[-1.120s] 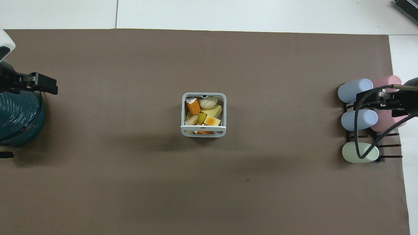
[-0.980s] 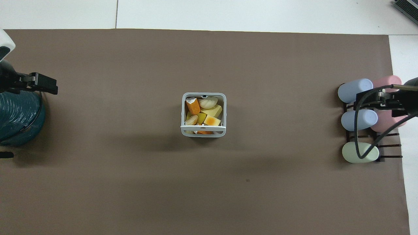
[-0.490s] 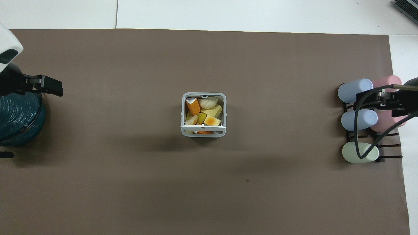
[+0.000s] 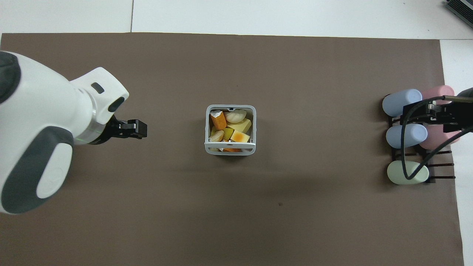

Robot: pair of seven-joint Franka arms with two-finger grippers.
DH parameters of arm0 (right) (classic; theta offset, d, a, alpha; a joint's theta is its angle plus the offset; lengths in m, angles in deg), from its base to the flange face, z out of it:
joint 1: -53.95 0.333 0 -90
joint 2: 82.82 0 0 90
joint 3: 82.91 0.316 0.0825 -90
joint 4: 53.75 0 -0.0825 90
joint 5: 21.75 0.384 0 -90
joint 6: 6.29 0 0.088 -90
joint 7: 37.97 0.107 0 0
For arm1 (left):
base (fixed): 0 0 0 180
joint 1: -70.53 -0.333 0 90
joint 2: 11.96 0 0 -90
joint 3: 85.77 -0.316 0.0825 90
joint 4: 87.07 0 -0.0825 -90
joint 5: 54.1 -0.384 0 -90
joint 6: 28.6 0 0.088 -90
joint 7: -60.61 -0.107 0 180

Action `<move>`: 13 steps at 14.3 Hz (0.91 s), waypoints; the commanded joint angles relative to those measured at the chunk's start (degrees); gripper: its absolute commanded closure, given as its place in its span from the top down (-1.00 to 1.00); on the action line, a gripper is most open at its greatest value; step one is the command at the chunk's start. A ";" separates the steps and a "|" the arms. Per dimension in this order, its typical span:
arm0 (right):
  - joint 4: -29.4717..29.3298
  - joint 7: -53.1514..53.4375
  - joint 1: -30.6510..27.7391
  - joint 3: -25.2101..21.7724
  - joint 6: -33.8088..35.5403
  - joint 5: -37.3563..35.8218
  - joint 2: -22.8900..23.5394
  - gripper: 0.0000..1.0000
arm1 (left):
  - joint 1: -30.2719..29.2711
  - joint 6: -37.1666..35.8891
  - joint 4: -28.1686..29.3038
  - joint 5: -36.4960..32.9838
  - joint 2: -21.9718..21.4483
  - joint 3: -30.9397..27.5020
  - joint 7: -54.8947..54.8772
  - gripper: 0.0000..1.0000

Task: Close trash can lid
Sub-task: 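Move the left gripper toward the white trash bin's open top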

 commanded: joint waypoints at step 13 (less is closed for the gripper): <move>0.70 -1.41 0.15 -0.47 0.55 0.76 -0.89 1.00 | 17.74 21.54 13.68 3.13 -1.92 -0.75 26.98 -0.52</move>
